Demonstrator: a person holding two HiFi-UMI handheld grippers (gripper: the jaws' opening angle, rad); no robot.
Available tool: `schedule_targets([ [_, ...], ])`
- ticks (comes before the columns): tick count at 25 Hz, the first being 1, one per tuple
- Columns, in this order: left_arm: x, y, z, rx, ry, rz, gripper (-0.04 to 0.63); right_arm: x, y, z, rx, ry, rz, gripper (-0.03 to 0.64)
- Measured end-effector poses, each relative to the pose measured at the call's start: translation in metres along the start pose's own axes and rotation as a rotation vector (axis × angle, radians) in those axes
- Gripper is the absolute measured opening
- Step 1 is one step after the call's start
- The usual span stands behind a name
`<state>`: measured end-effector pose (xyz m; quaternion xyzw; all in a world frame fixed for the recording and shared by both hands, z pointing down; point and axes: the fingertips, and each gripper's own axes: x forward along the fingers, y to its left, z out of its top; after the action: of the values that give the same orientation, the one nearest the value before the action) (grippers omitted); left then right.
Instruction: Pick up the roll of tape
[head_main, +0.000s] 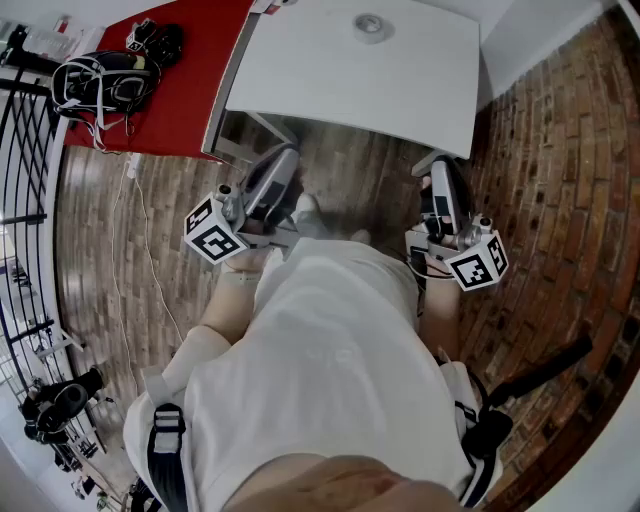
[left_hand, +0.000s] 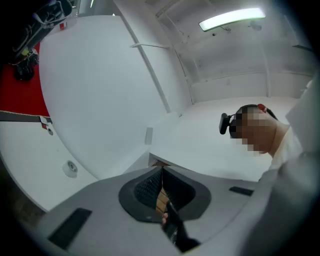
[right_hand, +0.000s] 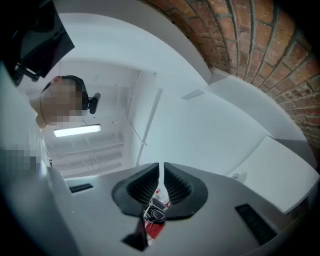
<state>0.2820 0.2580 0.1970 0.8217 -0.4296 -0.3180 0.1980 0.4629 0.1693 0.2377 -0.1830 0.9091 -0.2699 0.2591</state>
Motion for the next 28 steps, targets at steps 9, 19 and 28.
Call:
schedule_targets([
  [9,0.01,0.033,0.012,-0.015,0.002,-0.014,0.009,0.023,-0.019,-0.003,-0.024,-0.001,-0.026,0.046],
  [19,0.037,0.106,0.053,-0.049,0.033,-0.04,0.008,0.087,-0.05,-0.011,-0.046,-0.015,-0.086,0.046],
  [28,0.064,0.177,0.093,-0.1,0.072,-0.061,0.009,0.154,-0.08,-0.021,-0.048,-0.025,-0.151,0.046],
])
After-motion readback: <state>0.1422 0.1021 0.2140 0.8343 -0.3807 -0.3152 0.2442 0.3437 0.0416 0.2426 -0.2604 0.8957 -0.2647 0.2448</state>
